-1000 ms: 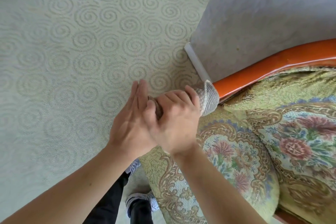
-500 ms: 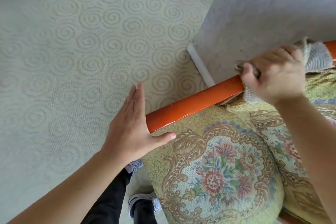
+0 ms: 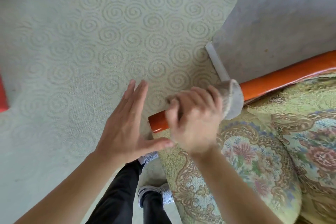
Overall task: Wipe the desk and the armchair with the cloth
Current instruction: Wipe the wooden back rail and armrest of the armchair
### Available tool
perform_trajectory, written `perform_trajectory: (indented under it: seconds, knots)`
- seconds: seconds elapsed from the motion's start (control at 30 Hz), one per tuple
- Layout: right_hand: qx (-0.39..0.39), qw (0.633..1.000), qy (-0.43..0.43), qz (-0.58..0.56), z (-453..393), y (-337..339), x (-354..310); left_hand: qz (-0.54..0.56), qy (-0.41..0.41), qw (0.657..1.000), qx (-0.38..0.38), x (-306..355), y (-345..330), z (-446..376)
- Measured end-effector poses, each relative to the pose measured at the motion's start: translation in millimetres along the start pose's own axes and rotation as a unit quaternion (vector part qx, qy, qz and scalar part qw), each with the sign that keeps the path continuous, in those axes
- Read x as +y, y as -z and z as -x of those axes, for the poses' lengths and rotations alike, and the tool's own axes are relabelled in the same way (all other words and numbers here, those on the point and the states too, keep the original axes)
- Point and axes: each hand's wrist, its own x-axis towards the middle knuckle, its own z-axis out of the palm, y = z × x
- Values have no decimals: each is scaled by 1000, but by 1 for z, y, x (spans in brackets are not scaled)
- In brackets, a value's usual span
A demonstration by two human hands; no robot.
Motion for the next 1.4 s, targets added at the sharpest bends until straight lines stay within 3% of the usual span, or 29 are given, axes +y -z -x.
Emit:
perform_trajectory:
  seconds: [0.17,0.4,0.6,0.8,1.0,1.17,1.4]
  knots:
    - [-8,998,53,30,19,-20,-45,2,-2,1000,11,-2,3,11]
    - [-28,984,175,15,9,3,11,-22,-17,1000,8,17,-2,0]
    - [4,989,147,34,-18,30,98,-81,-70,993,-54,48,-20,-22]
    - [-18,979,129,158,-42,55,175,-109,-109,987,-46,93,-47,-64]
    - [-17,962,79,262,-65,88,219,-166,-216,958,-86,153,-91,-102]
    - [-4,952,13,305,-84,120,250,-129,-233,961,-74,194,-114,-133]
    - [45,933,-90,345,-87,181,296,-164,-368,914,-41,250,-126,-171]
